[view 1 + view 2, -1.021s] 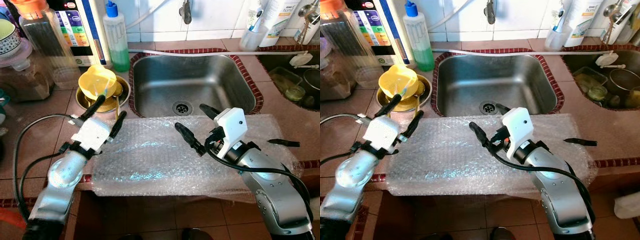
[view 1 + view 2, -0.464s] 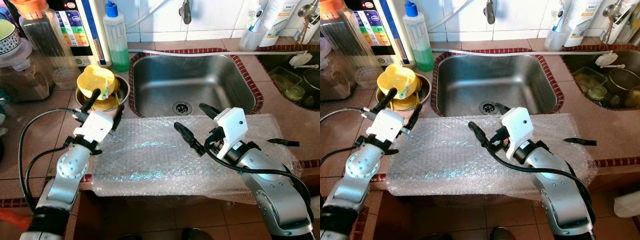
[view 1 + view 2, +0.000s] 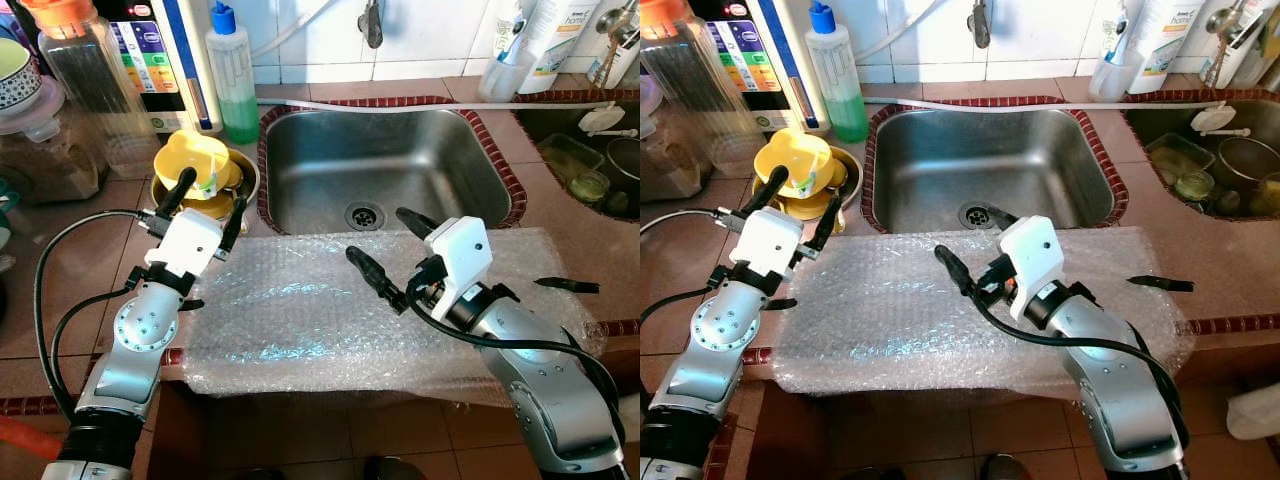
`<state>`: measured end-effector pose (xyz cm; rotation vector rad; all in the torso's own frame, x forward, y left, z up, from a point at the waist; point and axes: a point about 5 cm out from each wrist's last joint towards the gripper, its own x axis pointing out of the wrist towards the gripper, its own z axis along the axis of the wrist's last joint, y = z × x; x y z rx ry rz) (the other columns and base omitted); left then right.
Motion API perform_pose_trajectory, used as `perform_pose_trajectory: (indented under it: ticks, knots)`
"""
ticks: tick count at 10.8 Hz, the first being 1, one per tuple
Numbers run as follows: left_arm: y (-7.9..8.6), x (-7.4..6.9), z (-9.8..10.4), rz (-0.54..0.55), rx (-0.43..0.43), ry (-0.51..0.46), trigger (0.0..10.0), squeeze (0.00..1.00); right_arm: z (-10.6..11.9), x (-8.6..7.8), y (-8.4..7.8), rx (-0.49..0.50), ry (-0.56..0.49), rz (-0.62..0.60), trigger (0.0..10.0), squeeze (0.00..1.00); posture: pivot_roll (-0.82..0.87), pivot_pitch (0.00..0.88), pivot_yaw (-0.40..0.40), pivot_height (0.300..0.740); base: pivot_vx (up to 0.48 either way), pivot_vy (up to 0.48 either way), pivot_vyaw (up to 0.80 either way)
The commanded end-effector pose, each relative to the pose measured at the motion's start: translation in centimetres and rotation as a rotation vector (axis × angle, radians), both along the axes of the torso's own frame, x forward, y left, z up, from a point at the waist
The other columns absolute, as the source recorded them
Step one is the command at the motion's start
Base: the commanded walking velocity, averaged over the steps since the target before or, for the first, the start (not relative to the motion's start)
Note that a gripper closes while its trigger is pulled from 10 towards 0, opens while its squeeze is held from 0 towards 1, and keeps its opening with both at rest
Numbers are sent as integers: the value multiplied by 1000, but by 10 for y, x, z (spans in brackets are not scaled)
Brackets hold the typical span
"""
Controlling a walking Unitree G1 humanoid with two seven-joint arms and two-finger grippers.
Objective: Kitchen organization
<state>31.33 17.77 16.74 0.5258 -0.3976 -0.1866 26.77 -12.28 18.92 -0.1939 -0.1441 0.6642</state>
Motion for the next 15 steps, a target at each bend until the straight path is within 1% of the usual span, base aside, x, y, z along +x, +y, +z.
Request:
perform_pose_trajectory:
  ticks: [1,4,6,7,8,11,15]
  knots:
    - [-3,5,-2,4,16,23,10000,0,1,-2,2,-4,-10,3,10000,0,-204,177,26,740,0,0,0]
    - [-8,8,-6,-4,32,44,10000,0,1,-4,2,-2,-11,-1,10000,0,-213,183,33,740,0,0,0]
    - [-9,15,-6,2,40,55,10000,0,1,-5,1,-1,-11,-7,10000,0,-217,187,36,740,0,0,0]
    - [-7,16,-6,15,38,59,4078,0,1,-6,1,-2,-10,-9,10000,0,-218,188,37,740,0,0,0]
    - [-4,18,-5,27,39,62,0,0,1,-6,1,-2,-11,-11,10000,0,-218,190,39,740,0,0,0]
    - [5,21,-6,64,34,77,0,0,1,-6,1,-3,-10,-12,10000,0,-217,189,38,740,0,0,0]
    - [8,22,-7,77,33,88,0,0,1,-4,2,-10,-13,-6,10000,0,-215,180,37,740,0,0,0]
